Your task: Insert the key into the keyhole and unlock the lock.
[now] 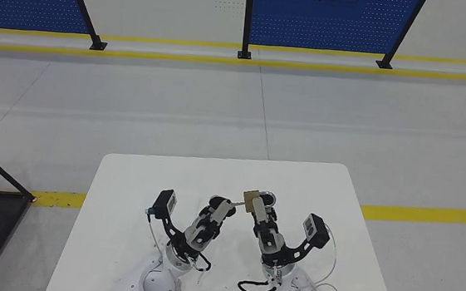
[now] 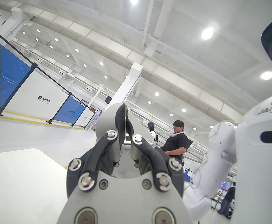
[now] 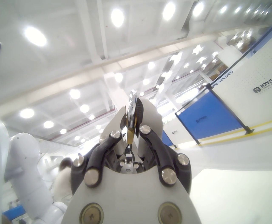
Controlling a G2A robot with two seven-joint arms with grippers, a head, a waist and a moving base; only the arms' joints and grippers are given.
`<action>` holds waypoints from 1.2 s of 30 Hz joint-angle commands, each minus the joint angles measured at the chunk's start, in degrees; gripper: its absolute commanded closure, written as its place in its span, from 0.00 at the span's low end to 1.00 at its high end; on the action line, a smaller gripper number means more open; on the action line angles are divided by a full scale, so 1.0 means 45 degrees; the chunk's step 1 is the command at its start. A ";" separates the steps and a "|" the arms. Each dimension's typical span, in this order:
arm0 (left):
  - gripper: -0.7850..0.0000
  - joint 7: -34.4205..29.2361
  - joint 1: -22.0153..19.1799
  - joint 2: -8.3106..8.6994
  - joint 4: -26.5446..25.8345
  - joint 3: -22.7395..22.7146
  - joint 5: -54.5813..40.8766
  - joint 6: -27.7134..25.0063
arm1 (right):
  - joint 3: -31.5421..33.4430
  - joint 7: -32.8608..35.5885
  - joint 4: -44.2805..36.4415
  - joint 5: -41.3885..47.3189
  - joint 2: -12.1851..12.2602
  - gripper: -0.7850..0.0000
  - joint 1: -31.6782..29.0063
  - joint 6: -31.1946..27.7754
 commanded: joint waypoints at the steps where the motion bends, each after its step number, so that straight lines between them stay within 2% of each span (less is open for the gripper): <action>1: 1.00 -0.0024 0.0006 -0.0012 -0.0011 -0.0011 -0.0007 0.0010 | 0.0016 0.0021 0.0009 -0.0021 -0.0012 1.00 -0.0005 -0.0004; 36: 1.00 -0.0421 -0.0011 -0.0240 0.0046 -0.0124 -0.0282 -0.0037 | 0.0230 0.0134 0.0092 0.0152 -0.0250 1.00 -0.0110 -0.0282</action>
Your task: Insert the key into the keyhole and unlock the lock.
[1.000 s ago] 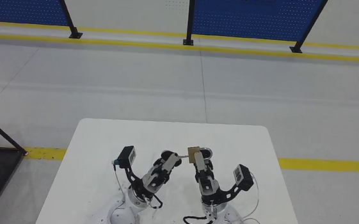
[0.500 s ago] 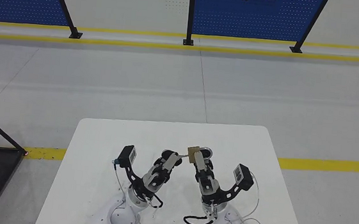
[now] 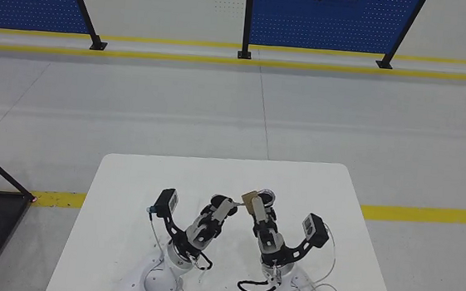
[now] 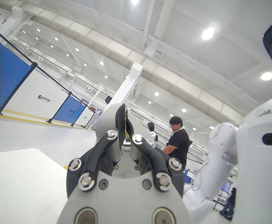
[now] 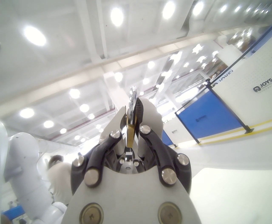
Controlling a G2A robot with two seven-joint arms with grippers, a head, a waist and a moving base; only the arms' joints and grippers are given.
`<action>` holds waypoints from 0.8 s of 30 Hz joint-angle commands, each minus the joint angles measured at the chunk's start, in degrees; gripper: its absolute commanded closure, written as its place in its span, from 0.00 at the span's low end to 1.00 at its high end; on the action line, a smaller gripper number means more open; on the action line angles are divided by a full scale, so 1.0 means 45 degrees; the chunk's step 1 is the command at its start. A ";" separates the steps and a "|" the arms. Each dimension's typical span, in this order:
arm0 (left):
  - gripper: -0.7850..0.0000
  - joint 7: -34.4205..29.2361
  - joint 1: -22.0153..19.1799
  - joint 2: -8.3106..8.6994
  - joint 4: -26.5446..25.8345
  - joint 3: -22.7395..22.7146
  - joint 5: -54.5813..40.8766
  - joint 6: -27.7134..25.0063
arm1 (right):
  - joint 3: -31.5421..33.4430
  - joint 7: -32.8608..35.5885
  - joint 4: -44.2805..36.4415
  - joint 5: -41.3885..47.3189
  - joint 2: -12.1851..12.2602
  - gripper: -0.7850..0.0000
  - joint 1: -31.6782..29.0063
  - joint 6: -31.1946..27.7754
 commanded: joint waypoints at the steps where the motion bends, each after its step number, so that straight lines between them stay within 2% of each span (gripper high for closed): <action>1: 1.00 0.0029 0.0004 -0.0016 0.0004 0.0007 -0.0069 -0.0022 | 0.0003 -0.0128 0.0004 0.0165 -0.0021 1.00 -0.0006 -0.0116; 8: 1.00 0.0279 0.0047 -0.0079 0.0060 0.0002 -0.0494 -0.0404 | 0.0002 -0.0316 0.0140 0.0678 -0.0103 1.00 0.0028 -0.0657; 18: 1.00 0.0093 0.0007 -0.0072 0.0107 -0.0051 -0.0371 -0.0428 | 0.0042 -0.0072 0.0182 0.0628 -0.0102 1.00 0.0050 -0.0492; 24: 1.00 -0.0347 -0.0134 -0.0138 0.0021 0.0165 -0.1161 0.0042 | -0.0144 -0.0209 -0.0044 0.0903 -0.0240 1.00 0.0019 0.0000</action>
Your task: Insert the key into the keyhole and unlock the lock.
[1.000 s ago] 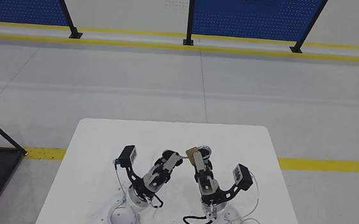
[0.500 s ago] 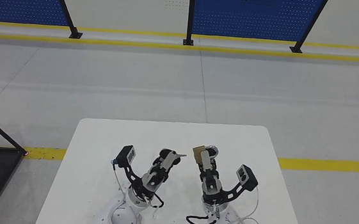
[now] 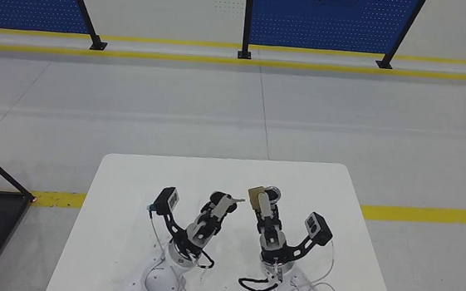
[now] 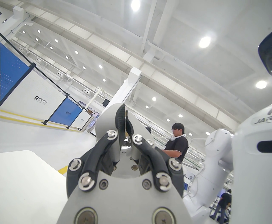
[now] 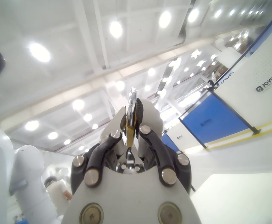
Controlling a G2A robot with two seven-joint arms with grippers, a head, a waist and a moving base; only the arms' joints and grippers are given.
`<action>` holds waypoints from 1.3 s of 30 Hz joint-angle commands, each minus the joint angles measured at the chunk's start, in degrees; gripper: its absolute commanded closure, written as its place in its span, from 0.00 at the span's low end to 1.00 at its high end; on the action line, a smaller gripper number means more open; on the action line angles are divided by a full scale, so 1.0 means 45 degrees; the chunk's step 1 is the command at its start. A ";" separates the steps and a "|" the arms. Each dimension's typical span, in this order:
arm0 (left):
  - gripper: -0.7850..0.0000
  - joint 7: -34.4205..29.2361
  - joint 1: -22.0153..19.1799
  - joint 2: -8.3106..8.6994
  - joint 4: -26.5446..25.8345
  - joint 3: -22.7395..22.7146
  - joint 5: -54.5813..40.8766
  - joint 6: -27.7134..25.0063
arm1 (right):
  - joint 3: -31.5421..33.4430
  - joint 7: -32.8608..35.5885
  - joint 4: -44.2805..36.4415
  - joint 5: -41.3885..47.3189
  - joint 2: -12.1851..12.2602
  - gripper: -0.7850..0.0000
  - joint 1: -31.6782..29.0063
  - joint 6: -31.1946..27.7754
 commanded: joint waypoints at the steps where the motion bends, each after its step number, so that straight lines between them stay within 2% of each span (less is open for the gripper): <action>1: 1.00 -0.0059 -0.0054 -0.0022 0.0064 0.0050 -0.0183 0.0000 | -0.0031 -0.0155 0.0039 -0.0028 -0.0038 1.00 0.0004 0.0006; 16: 1.00 -0.0163 -0.0194 -0.0192 0.0266 0.0179 -0.0204 -0.0001 | -0.0186 -0.0739 0.0373 -0.0256 -0.0307 1.00 0.0085 0.0173; 39: 1.00 -0.0159 -0.0249 -0.0424 0.0315 0.0292 -0.0062 0.0315 | -0.0184 -0.0744 0.0376 -0.0264 -0.0312 1.00 0.0088 0.0183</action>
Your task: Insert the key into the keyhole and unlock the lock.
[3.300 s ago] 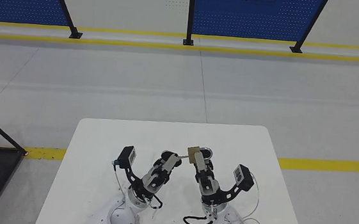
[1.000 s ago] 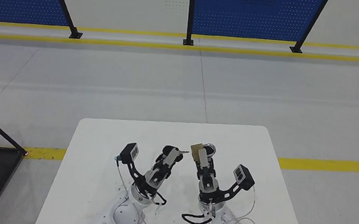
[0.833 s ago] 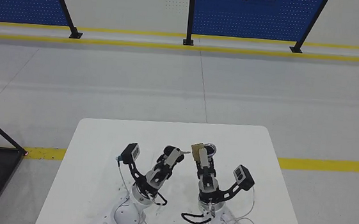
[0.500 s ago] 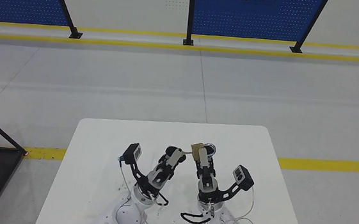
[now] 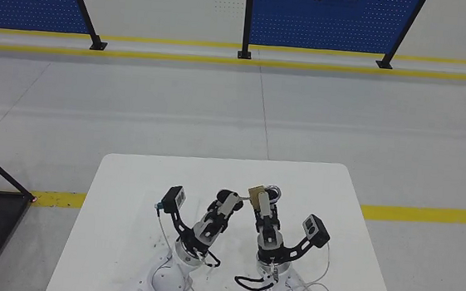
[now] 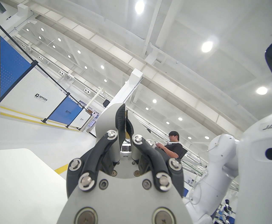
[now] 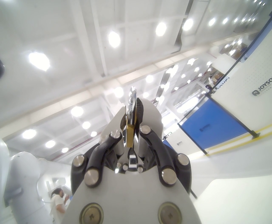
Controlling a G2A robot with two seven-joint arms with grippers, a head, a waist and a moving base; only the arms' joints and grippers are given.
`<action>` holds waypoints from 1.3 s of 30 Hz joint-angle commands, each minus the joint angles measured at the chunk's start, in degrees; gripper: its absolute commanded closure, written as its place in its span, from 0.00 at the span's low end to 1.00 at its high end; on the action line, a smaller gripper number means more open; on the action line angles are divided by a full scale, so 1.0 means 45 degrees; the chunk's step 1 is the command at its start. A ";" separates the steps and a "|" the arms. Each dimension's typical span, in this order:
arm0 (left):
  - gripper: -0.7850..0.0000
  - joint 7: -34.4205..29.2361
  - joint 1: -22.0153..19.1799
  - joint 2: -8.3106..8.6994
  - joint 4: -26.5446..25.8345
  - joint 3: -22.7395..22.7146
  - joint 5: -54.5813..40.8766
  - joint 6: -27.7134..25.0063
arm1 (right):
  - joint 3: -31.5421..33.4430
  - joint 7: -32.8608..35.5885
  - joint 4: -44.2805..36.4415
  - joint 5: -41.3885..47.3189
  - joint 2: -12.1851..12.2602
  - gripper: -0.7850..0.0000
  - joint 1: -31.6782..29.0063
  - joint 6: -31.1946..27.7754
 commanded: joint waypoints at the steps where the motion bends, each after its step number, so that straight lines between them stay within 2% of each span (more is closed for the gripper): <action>1: 1.00 0.0016 -0.0016 -0.0024 0.0017 0.0042 -0.0033 0.0005 | -0.0001 0.0001 0.0000 -0.0001 0.0000 1.00 0.0000 0.0000; 12: 1.00 0.0226 -0.0100 -0.0167 0.0145 0.0172 -0.0297 0.0015 | 0.0003 0.0044 -0.0016 0.0029 -0.0001 1.00 -0.0005 0.0063; 29: 1.00 0.0555 -0.0108 -0.0344 0.0286 0.0114 -0.0338 -0.0327 | 0.0122 0.0943 -0.0518 0.1736 -0.0120 1.00 -0.0337 0.0249; 34: 1.00 0.0703 -0.0090 -0.0396 0.0312 0.0057 -0.0270 -0.0419 | 0.0050 0.2017 -0.0515 0.2696 -0.0130 1.00 -0.0305 0.0558; 39: 1.00 0.0774 -0.0094 -0.0435 0.0382 -0.0042 -0.0341 -0.0472 | 0.0050 0.4225 -0.0676 0.4554 -0.0017 1.00 -0.0227 0.0720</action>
